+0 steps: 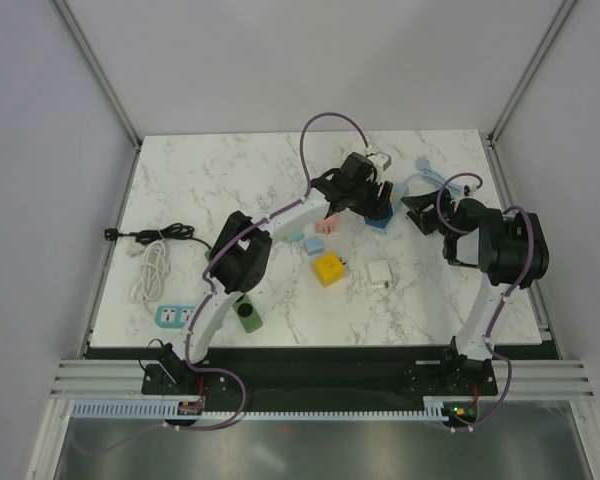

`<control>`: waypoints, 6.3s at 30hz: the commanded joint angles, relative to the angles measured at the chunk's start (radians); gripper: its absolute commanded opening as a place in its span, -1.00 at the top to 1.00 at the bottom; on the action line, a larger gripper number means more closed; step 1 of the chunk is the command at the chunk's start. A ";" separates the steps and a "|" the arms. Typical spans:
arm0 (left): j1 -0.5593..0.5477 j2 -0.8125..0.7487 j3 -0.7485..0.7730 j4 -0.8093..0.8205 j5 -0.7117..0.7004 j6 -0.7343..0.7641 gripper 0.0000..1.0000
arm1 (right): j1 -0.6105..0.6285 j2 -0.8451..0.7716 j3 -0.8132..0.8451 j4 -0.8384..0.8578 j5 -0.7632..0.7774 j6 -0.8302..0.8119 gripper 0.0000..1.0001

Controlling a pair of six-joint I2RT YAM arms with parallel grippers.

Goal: Pull the plug off the socket

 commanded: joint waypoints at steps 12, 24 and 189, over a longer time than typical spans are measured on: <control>-0.009 -0.148 -0.132 0.081 0.126 -0.088 0.95 | 0.047 0.140 0.155 0.079 0.055 0.082 -0.35; -0.009 -0.148 -0.121 0.137 0.159 -0.134 0.95 | 0.051 0.149 0.150 0.053 0.035 0.075 -0.15; -0.005 -0.064 0.011 0.102 0.088 -0.096 -0.55 | 0.001 0.096 0.108 0.012 0.063 -0.032 1.00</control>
